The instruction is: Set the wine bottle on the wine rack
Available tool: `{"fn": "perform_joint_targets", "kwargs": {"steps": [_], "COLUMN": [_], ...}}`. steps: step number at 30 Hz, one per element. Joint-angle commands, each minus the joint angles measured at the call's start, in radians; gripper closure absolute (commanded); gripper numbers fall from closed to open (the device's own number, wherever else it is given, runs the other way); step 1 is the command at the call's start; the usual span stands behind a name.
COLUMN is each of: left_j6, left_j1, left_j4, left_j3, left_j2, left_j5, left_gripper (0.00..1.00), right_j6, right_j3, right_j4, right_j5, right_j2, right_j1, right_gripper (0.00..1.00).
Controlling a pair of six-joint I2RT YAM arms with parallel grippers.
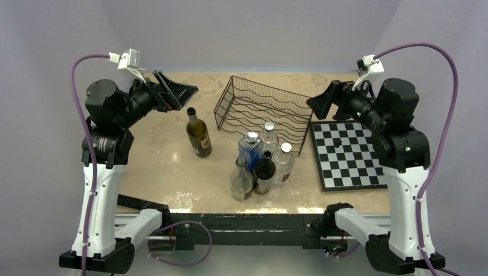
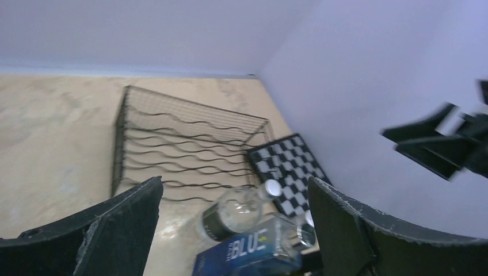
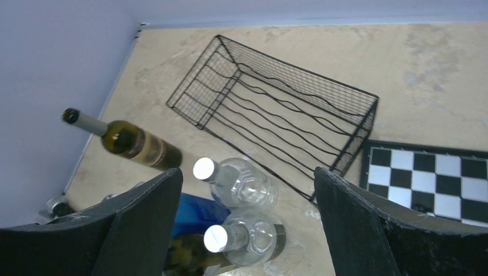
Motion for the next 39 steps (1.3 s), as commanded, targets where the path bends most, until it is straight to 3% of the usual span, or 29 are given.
{"fn": "perform_joint_targets", "kwargs": {"steps": [1,4,8,13,17,28,34,39], "left_j6": [-0.124,-0.108,0.062,0.247,0.343,0.351,0.379,0.414], "left_j1": [0.028,0.028,0.022,-0.035,-0.129,-0.168,-0.17,-0.171], "left_j4": [0.309,0.243,0.07,-0.125,-0.183,-0.011,0.092,0.169], "left_j3": [0.007,0.049,0.046,0.027,-0.014,-0.245,-0.303,-0.341], "left_j2": [0.019,0.042,0.024,0.019,0.014,-0.009,0.018,0.034], "left_j5": [0.568,0.63,0.524,0.237,-0.064,-0.413,-0.4,-0.306], "left_gripper": [0.01,0.01,0.01,0.01,0.01,0.03,0.11,0.19], "right_j6": [-0.09,-0.105,-0.071,-0.124,-0.19,-0.211,-0.21,-0.21], "right_j3": [-0.031,-0.063,-0.083,-0.026,0.017,0.057,0.048,0.033], "right_j4": [0.134,0.212,0.309,0.276,0.246,0.271,0.279,0.286], "right_j5": [-0.173,-0.261,-0.27,-0.084,0.002,0.122,0.173,0.213], "right_j2": [-0.051,-0.078,-0.07,0.025,0.091,0.194,0.196,0.19], "right_j1": [0.082,0.149,0.258,0.417,0.542,0.697,0.706,0.706], "right_gripper": [0.11,0.1,0.09,0.13,0.14,0.2,0.2,0.2]}}
